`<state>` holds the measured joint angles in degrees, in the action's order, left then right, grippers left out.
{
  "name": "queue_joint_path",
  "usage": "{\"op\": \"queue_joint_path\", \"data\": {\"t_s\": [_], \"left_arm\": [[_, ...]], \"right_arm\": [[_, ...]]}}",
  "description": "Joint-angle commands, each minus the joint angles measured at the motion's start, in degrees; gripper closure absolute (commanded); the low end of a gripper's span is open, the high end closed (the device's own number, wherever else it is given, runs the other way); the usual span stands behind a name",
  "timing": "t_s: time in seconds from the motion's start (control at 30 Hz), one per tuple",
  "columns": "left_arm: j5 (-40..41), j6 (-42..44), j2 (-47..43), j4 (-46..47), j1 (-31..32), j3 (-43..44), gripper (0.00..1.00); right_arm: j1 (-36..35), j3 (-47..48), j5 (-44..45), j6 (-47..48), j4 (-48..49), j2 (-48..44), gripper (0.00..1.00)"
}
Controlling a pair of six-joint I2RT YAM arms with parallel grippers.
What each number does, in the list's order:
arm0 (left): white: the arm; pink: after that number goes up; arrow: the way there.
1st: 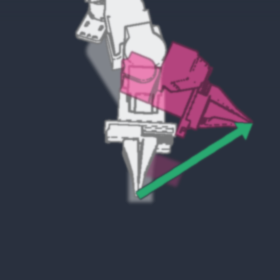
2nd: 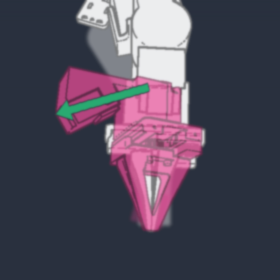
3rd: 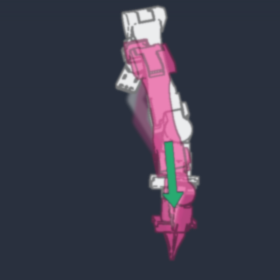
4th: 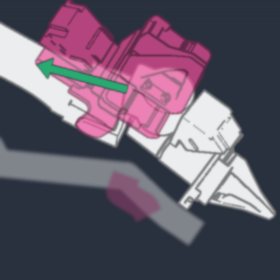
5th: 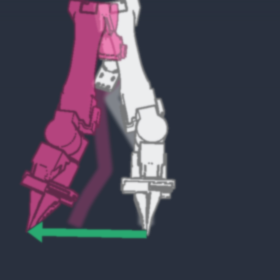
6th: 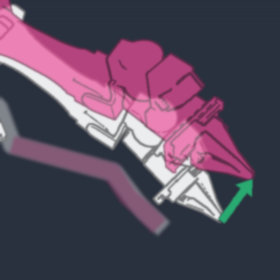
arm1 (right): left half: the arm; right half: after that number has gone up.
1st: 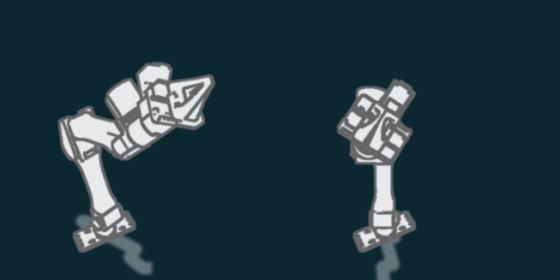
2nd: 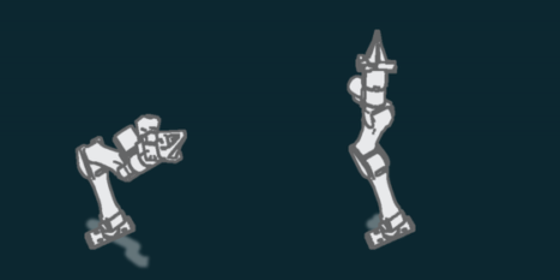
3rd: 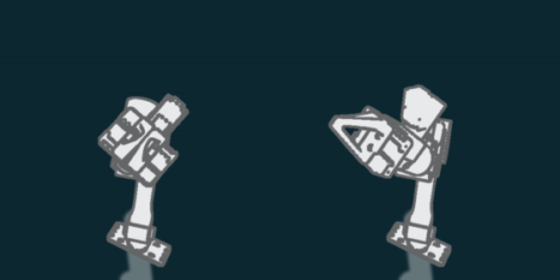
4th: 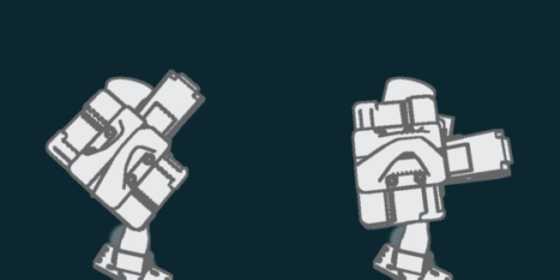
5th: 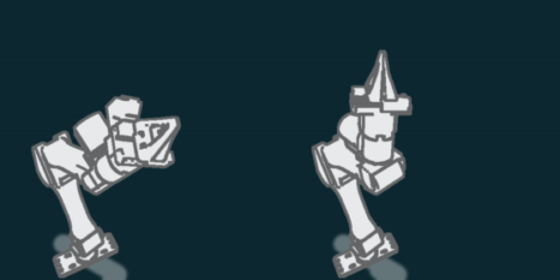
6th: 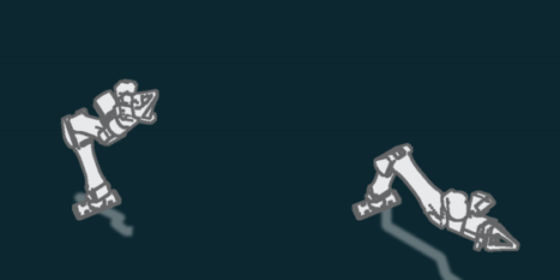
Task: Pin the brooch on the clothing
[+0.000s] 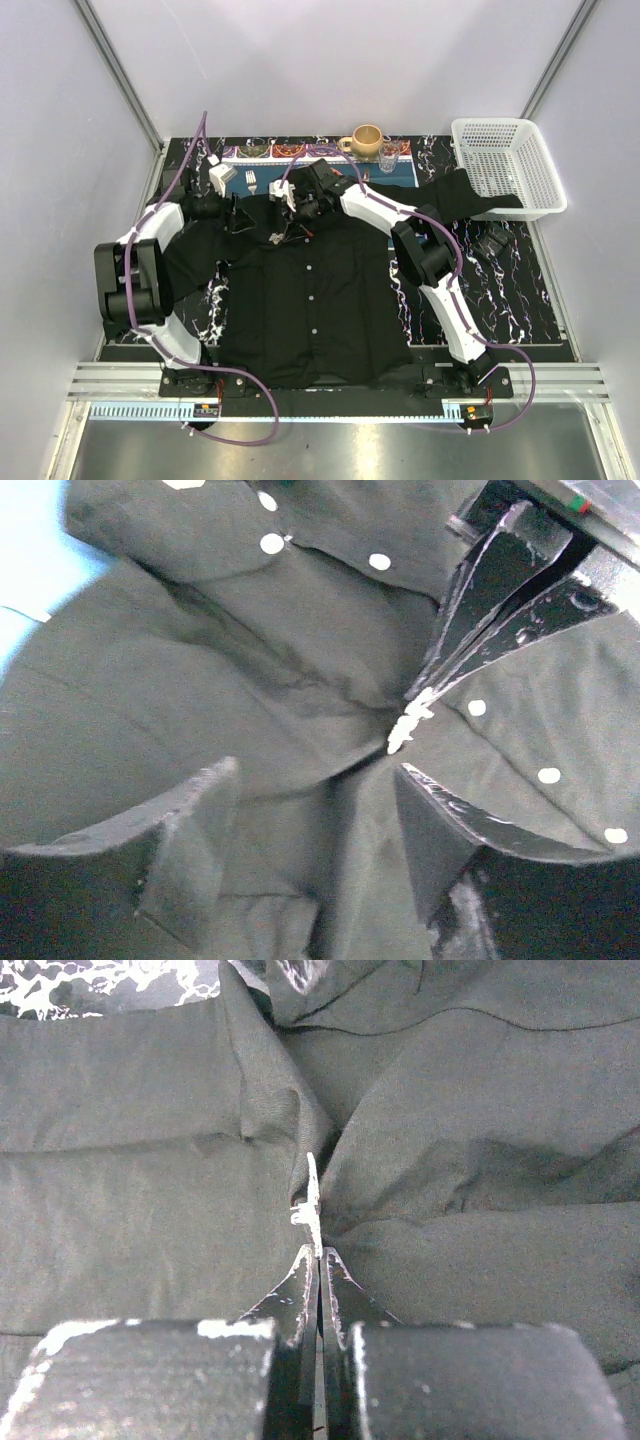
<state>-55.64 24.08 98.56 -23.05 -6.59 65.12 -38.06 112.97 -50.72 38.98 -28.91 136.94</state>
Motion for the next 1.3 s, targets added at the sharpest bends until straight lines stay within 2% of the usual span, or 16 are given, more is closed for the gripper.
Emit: {"op": "queue_joint_path", "data": {"t_s": [0.0, 0.03, 0.1, 0.13, 0.17, 0.2, 0.3, 0.37, 0.4, 0.43, 0.53, 0.77, 0.97, 1.2, 1.27], "left_arm": [[6.77, 4.93, -8.72, 11.16, -0.52, -4.73, 0.19], [6.33, 5.71, -10.48, 16.49, -0.79, -6.57, 0.04], [3.53, 5.72, -16.19, 25.02, -1.58, -14.38, 0.01], [2.39, 4.68, -18.04, 35.42, -1.84, -17.45, 0.01], [0.37, 3.97, -20.67, 39.97, -1.93, -22.71, 0.01], [-0.52, 3.96, -21.39, 41.58, -2.02, -23.54, 0.01], [-2.01, 10.00, -20.96, 29.78, -2.46, -19.88, 0.01], [-9.88, 25.69, -16.93, 10.12, -4.04, -13.66, 0.01], [-10.28, 30.98, -15.52, 4.39, -4.04, -12.14, 0.01], [-10.28, 42.08, -14.46, -2.55, -3.96, -11.43, 0.01], [-8.96, 54.00, -14.54, -2.80, -3.08, -13.52, 0.01], [-4.92, 69.95, -16.73, -1.92, 2.18, -18.35, 0.01], [-1.67, 69.36, -19.72, 10.20, 6.32, -25.56, 0.02], [1.93, 59.53, -20.69, 31.27, 8.35, -32.77, 0.08], [2.02, 58.28, -20.69, 33.32, 8.52, -33.83, 0.07]], "right_arm": [[0.53, 4.53, -3.59, -3.56, -2.82, 0.51, 1.00], [0.45, 4.98, -3.86, -4.26, -3.78, 1.04, 1.00], [0.62, 6.12, -3.95, -5.75, -4.40, 1.66, 1.00], [0.62, 6.47, -4.12, -6.02, -5.10, 2.09, 1.00], [0.71, 6.82, -4.47, -6.28, -5.54, 2.45, 1.00], [0.62, 7.52, -4.56, -6.46, -5.90, 2.62, 1.00], [0.89, 8.84, -5.44, -7.17, -7.21, 3.50, 1.00], [0.97, 9.46, -6.14, -7.60, -8.18, 4.12, 1.00], [0.97, 10.16, -6.32, -7.87, -8.53, 4.29, 1.00], [1.06, 10.52, -6.58, -7.96, -9.32, 4.73, 1.00], [1.15, 12.01, -7.37, -8.48, -10.73, 5.61, 1.00], [1.59, 16.40, -9.22, -10.94, -13.45, 7.90, 1.00], [1.59, 18.60, -9.75, -11.21, -15.48, 9.22, 1.00], [1.85, 19.84, -10.63, -11.30, -18.03, 10.10, 1.00], [1.85, 20.01, -10.98, -11.73, -18.11, 10.10, 1.00]]}}
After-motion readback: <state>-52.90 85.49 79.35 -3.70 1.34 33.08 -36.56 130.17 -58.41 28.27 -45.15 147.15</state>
